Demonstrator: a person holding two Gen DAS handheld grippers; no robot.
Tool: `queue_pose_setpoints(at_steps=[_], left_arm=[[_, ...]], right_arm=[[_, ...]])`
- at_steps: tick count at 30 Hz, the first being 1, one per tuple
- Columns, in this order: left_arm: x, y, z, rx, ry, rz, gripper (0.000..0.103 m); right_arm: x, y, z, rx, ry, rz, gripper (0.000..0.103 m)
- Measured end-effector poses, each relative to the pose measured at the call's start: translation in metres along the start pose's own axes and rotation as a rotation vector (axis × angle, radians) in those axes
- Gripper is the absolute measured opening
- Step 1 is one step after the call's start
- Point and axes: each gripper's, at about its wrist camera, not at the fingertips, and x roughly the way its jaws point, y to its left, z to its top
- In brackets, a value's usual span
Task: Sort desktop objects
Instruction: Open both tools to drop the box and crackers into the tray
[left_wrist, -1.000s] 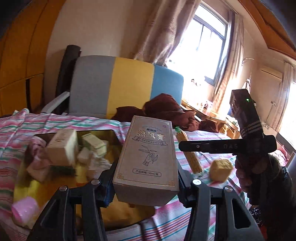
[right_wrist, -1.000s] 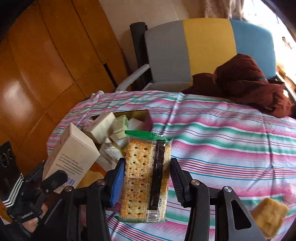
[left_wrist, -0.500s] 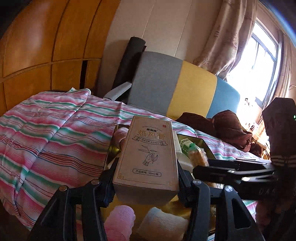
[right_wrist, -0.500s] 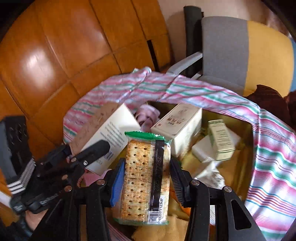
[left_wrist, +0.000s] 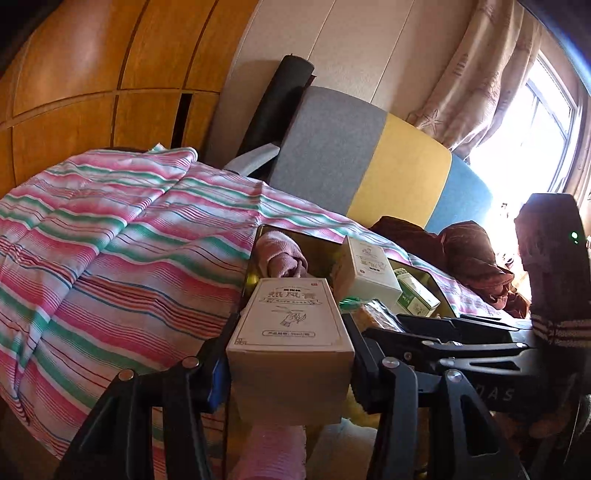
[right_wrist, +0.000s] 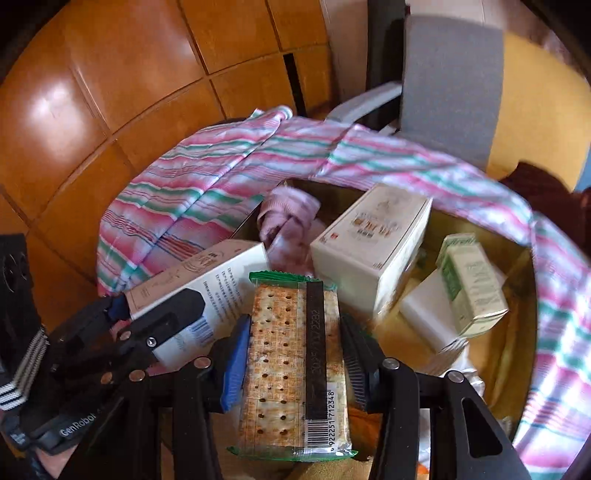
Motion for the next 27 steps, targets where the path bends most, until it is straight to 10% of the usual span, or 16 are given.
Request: queue_pose_setpoints(at_steps=[27], left_arm=[[0.004,-0.016,0.002,0.016,0.063,0.076,0.060]], right_arm=[[-0.102,-0.047,-0.095,0.100,-0.271,-0.044,0.053]])
